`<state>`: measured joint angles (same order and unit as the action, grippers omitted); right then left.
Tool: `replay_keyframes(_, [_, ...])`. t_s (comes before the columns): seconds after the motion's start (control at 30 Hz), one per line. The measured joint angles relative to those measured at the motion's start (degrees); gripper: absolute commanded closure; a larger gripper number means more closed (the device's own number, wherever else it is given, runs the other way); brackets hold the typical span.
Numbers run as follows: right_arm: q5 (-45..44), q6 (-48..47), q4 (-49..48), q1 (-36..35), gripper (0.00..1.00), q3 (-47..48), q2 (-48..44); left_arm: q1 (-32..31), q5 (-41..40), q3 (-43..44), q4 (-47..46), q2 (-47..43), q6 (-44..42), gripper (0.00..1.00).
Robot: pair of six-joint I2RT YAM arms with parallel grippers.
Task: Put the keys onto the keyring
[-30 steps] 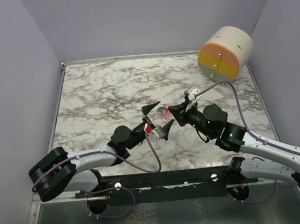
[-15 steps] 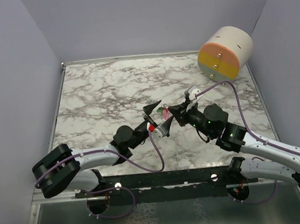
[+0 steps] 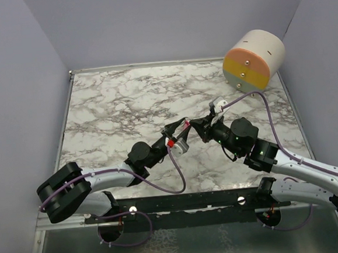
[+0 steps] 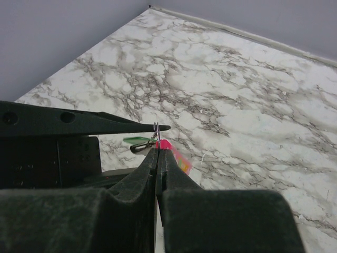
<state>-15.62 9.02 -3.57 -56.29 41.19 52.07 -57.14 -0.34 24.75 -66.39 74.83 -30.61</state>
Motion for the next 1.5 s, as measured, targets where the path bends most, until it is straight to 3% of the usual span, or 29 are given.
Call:
replay_keyframes(0.37, [-0.04,0.28,-3.06,0.0,0.99,-0.81,-0.37,0.0,-0.22,-0.07,-0.02,-0.02,0.9,0.63])
replay_keyframes(0.8, [-0.07,0.35,-11.17,0.0,0.99,-4.55,-0.87,0.0,-0.11,-0.13,-0.02,-0.26,2.84,0.76])
replay_keyframes(1.13, [-0.04,0.17,-16.7,0.0,0.99,-7.13,-1.05,0.02,1.38,-0.13,0.04,-0.33,4.31,0.76])
replay_keyframes(1.2, [-0.04,0.02,-18.29,0.0,0.99,-7.89,-1.09,0.02,1.64,-0.13,0.07,-0.37,4.66,0.72])
replay_keyframes(1.5, [-0.04,-0.92,-23.04,0.0,0.99,-9.38,-0.98,0.0,3.72,-0.13,0.24,-1.73,6.71,0.27])
